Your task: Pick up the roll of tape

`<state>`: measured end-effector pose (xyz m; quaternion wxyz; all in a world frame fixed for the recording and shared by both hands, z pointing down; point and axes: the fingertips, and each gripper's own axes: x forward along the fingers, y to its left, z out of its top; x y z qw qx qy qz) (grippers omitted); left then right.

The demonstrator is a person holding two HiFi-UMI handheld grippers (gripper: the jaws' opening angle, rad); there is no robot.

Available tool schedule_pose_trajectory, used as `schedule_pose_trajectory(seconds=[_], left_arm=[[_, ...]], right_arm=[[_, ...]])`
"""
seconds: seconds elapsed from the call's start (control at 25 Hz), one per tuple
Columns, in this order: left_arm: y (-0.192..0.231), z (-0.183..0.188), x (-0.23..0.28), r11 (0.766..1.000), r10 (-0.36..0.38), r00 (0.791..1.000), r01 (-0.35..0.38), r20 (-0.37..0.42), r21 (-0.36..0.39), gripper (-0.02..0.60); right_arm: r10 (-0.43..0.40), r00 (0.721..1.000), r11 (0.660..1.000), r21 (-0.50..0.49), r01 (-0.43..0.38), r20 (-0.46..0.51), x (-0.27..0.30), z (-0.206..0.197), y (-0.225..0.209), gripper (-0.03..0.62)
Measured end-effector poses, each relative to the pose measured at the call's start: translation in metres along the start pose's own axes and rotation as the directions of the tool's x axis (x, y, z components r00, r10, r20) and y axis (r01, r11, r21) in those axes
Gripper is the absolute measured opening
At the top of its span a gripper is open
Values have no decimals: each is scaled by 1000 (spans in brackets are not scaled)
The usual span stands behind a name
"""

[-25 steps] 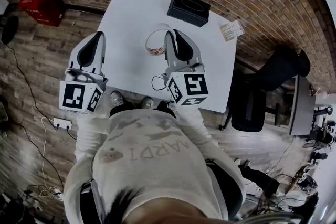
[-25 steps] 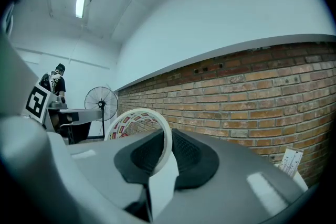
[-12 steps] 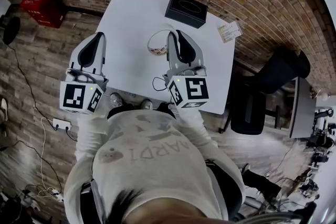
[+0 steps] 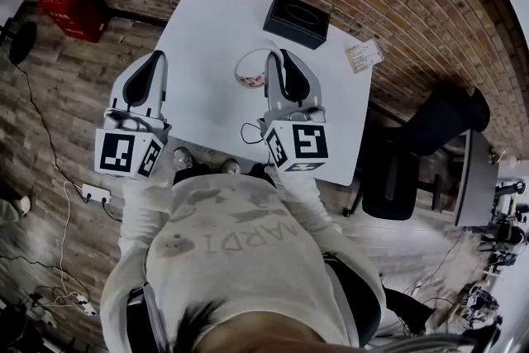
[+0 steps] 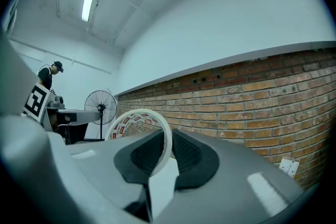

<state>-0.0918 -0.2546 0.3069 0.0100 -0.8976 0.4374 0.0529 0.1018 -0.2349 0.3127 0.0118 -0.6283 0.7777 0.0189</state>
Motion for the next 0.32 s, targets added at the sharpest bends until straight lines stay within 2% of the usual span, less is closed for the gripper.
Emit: schedule_pose_trajectory(seconds=[0.32], left_arm=[[4,0,-5,1000,16,1000,-16,6,2,6]], right_arm=[[12,1000,1000,-1,-12,9,2,0,4,60]])
